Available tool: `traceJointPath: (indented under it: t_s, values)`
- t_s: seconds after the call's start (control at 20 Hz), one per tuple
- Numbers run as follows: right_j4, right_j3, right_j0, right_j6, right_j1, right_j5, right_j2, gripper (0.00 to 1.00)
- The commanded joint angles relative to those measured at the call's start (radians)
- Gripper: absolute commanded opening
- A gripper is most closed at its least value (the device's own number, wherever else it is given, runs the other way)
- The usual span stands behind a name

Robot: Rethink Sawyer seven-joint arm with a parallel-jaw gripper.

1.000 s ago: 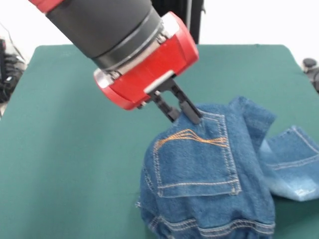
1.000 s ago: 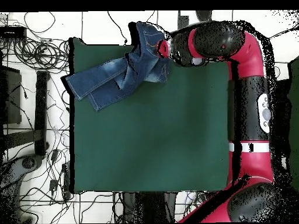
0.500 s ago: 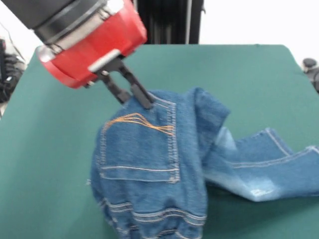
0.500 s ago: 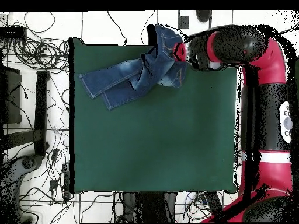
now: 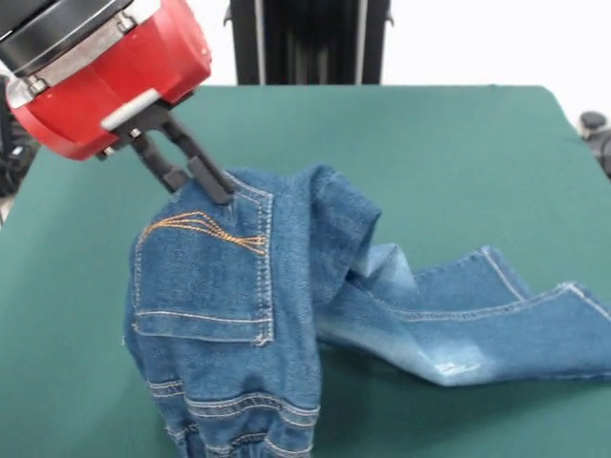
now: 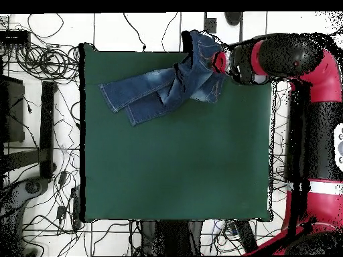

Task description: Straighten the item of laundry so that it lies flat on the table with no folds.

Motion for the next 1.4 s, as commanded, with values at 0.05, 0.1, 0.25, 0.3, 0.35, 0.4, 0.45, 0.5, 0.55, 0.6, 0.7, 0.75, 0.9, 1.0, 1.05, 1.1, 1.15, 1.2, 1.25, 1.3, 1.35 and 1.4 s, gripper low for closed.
traceJointPath:
  t_s: [0.05, 0.1, 0.25, 0.3, 0.35, 0.4, 0.45, 0.5, 0.55, 0.6, 0.7, 0.75, 0.9, 1.0, 1.05, 1.1, 1.15, 1.2, 1.25, 1.3, 1.35, 1.4]
  values:
    - [0.050, 0.144, 0.020, 0.081, -0.052, -0.088, -0.092, 1.00]
    - [0.046, 0.145, 0.026, 0.099, -0.059, -0.085, -0.102, 1.00]
    - [0.044, 0.163, 0.044, 0.189, -0.088, -0.078, -0.140, 1.00]
    - [0.048, 0.176, 0.050, 0.240, -0.101, -0.090, -0.156, 1.00]
    - [0.051, 0.184, 0.058, 0.274, -0.114, -0.105, -0.166, 1.00]
    - [0.049, 0.182, 0.071, 0.295, -0.121, -0.117, -0.178, 1.00]
    - [0.051, 0.175, 0.084, 0.305, -0.127, -0.127, -0.185, 1.00]
    - [0.050, 0.158, 0.101, 0.315, -0.127, -0.128, -0.194, 1.00]
    - [0.047, 0.140, 0.118, 0.318, -0.128, -0.131, -0.203, 1.00]
    - [0.047, 0.117, 0.136, 0.322, -0.125, -0.128, -0.211, 1.00]
    - [0.042, 0.074, 0.171, 0.336, -0.128, -0.137, -0.232, 1.00]
    - [0.037, 0.043, 0.193, 0.343, -0.129, -0.130, -0.245, 1.00]
    - [0.024, -0.048, 0.256, 0.386, -0.125, -0.143, -0.281, 1.00]
    - [0.013, -0.110, 0.302, 0.429, -0.122, -0.145, -0.314, 1.00]
    - [0.010, -0.134, 0.323, 0.453, -0.119, -0.156, -0.328, 1.00]
    - [0.006, -0.177, 0.346, 0.469, -0.107, -0.151, -0.337, 1.00]
    - [0.005, -0.202, 0.362, 0.486, -0.097, -0.156, -0.345, 1.00]
    - [0.004, -0.228, 0.379, 0.502, -0.087, -0.160, -0.353, 1.00]
    - [0.002, -0.254, 0.395, 0.519, -0.077, -0.164, -0.362, 1.00]
    - [0.003, -0.256, 0.403, 0.538, -0.077, -0.179, -0.374, 1.00]
    - [0.004, -0.258, 0.411, 0.557, -0.078, -0.193, -0.385, 1.00]
    - [0.004, -0.260, 0.418, 0.575, -0.078, -0.207, -0.397, 1.00]
